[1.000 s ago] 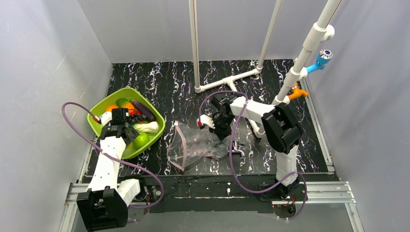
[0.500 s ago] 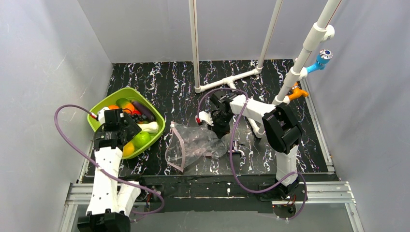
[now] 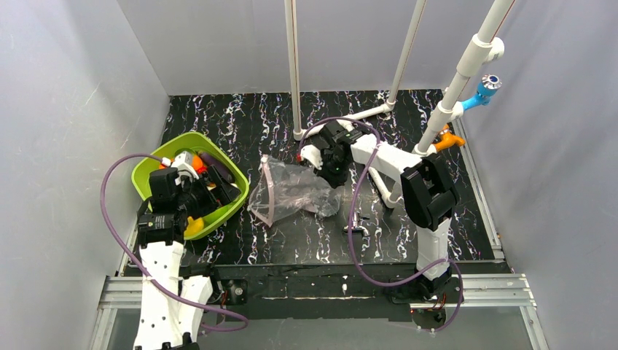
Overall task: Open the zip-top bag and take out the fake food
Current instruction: Place the zipper food storage bag at the center of the board, then reset both arms
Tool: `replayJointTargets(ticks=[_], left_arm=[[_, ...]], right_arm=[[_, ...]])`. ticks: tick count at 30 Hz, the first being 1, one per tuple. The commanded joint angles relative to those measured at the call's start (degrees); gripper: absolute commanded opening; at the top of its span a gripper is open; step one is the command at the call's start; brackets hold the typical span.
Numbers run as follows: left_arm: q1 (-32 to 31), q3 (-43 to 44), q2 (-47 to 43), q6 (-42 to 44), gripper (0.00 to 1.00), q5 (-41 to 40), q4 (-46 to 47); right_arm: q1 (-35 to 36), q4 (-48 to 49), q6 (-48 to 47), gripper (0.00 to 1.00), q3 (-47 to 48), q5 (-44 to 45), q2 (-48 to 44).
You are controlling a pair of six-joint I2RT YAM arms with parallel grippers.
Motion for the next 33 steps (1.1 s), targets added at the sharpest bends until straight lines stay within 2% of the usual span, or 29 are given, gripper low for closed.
replayJointTargets(ticks=[1, 4, 6, 8, 13, 16, 19, 24, 28, 30, 33], left_arm=[[0.0, -1.0, 0.1, -0.2, 0.98, 11.9, 2.1], [-0.5, -1.7, 0.0, -1.6, 0.98, 14.5, 3.3], [-0.7, -1.8, 0.1, -2.1, 0.98, 15.6, 3.6], [-1.1, -1.4, 0.0, -2.2, 0.98, 16.2, 3.6], [-2.0, -0.5, -1.1, -3.4, 0.98, 18.1, 3.5], [-2.3, 1.0, -1.6, -3.7, 0.98, 17.9, 2.6], [-2.3, 3.2, -1.6, -4.9, 0.98, 17.3, 1.9], [-2.4, 7.7, -0.5, -8.9, 0.98, 15.8, 0.4], [-2.5, 10.0, -1.0, -13.1, 0.98, 16.5, -0.1], [-2.5, 10.8, -1.1, -14.5, 0.98, 17.0, -0.2], [-2.9, 11.8, -0.8, -16.8, 0.98, 17.2, 0.1]], right_arm=[[-3.0, 3.1, 5.0, 0.08, 1.3, 7.5, -2.3], [-4.4, 3.1, 7.1, 0.13, 1.7, 10.3, -2.2], [-4.4, 0.9, 6.4, 0.27, 1.7, 10.4, -2.6], [-4.4, -1.0, 5.2, 0.45, 1.3, 9.7, -4.1], [-4.1, -4.7, 3.5, 0.61, 1.1, 7.0, -10.2], [-3.6, -6.4, 3.4, 0.66, 1.2, 3.6, -13.9], [-3.0, -10.5, 2.2, 0.67, 2.4, -2.0, -17.3], [-0.8, -18.3, -5.1, 0.68, 1.5, -12.2, -25.4], [-0.4, -22.7, -8.0, 0.7, 0.3, -15.9, -33.7], [-0.8, -24.7, -9.4, 0.71, -0.8, -16.9, -38.7], [-5.2, -28.8, -12.5, 0.71, -1.7, -23.3, -45.9]])
